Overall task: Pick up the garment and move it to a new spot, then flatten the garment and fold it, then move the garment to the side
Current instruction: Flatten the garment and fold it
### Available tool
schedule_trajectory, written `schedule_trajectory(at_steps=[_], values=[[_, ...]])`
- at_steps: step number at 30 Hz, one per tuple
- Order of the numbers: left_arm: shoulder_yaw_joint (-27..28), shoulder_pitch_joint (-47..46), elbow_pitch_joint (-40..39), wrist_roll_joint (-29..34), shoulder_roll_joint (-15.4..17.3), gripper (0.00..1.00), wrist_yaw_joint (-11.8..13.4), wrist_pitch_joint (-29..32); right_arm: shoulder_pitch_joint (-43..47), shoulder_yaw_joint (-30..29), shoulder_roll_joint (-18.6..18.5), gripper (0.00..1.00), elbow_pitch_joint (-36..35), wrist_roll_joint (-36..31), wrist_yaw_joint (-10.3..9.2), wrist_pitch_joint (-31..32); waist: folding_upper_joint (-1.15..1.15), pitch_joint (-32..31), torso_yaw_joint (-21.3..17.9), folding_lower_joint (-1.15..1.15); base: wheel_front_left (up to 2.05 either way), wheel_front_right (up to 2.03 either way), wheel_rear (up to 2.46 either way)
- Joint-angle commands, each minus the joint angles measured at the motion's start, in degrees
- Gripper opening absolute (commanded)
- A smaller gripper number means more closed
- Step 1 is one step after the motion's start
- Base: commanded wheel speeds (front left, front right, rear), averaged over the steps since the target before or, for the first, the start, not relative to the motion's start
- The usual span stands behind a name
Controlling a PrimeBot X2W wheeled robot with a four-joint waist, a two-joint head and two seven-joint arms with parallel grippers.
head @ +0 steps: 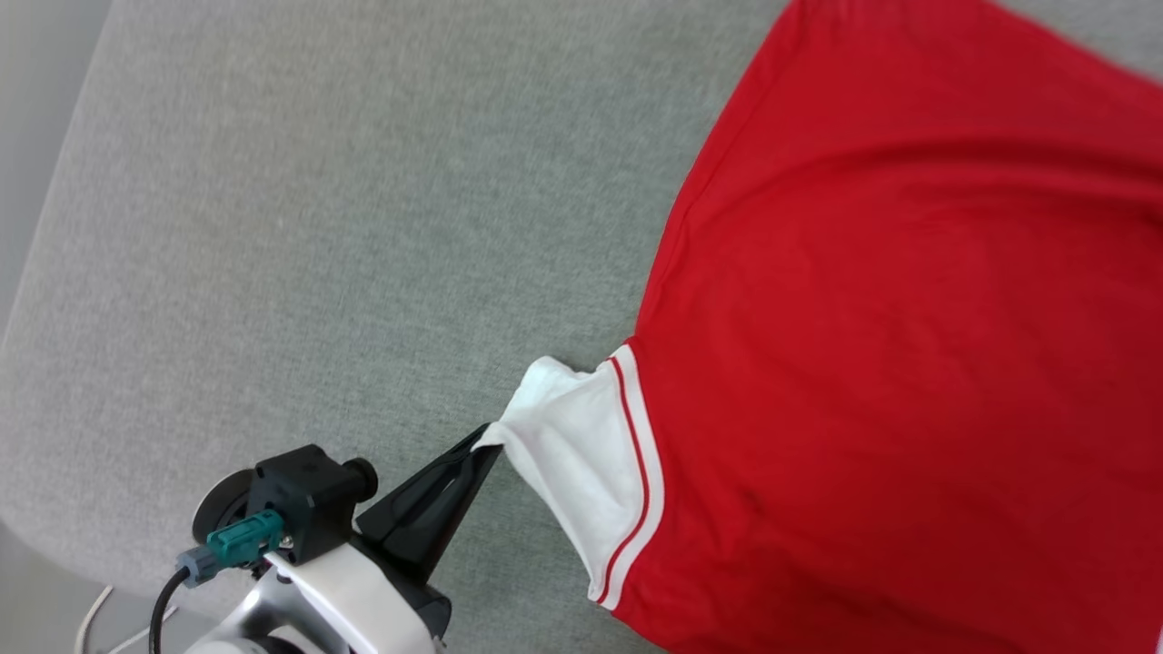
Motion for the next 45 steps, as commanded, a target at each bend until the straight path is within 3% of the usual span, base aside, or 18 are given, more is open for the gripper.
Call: schedule_trajectory(at_steps=[1, 15, 22, 29, 35, 36, 37, 45], values=[[0.1, 1.0, 0.3, -0.2, 0.6, 0.0, 0.3, 0.1, 3.3, 0.2, 0.5, 0.0, 0.2, 0.7, -0.02, 0.0, 0.0, -4.9, -3.7, 0.0, 0.0, 0.0, 0.0], [1.9, 8.6, 4.7, -3.8, 0.7, 0.0, 3.4, -2.8, 28.5, 4.9, 2.0, 0.0, -14.4, 11.3, -0.02, -4.9, 0.0, -18.0, -12.5, 0.0, 0.0, 0.0, 0.0], [2.0, 10.1, 7.0, -4.8, -0.6, 0.0, 4.0, -4.6, 40.3, 3.9, 5.9, 0.0, -21.7, 13.7, -0.02, -6.6, 0.0, -21.3, -14.1, 0.0, 0.0, 0.0, 0.0], [1.6, 11.0, 8.5, -5.5, -1.9, 0.0, 3.9, -5.8, 49.5, 3.4, 8.7, 0.0, -23.1, 14.6, -0.02, -8.6, 0.0, -23.0, -14.7, 0.0, 0.0, 0.0, 0.0], [1.3, 10.8, 9.0, -5.4, -3.0, 0.0, 4.1, -6.5, 52.2, 4.0, 9.2, 0.0, -21.5, 15.0, -0.02, -11.2, 0.0, -23.6, -14.8, 0.0, 0.0, 0.0, 0.0], [1.2, 10.7, 9.1, -5.3, -3.1, 0.0, 4.1, -6.5, 52.0, 4.3, 9.0, 0.75, -21.5, 15.3, -0.02, -11.8, 0.0, -23.5, -14.7, 0.0, 0.0, 0.0, 0.0], [1.2, 10.6, 9.0, -5.3, -3.1, 0.0, 4.1, -6.5, 51.6, 4.2, 8.9, 1.0, -21.2, 15.7, -0.02, -12.2, 0.0, -23.4, -14.7, 0.0, 0.0, 0.0, 0.0], [1.0, 9.6, 8.4, -4.6, -2.6, 0.0, 3.9, -6.3, 46.1, 5.5, 5.4, 1.0, -23.3, 18.4, -0.02, -13.7, 0.0, -21.7, -13.4, 0.0, 0.0, 0.0, 0.0]])
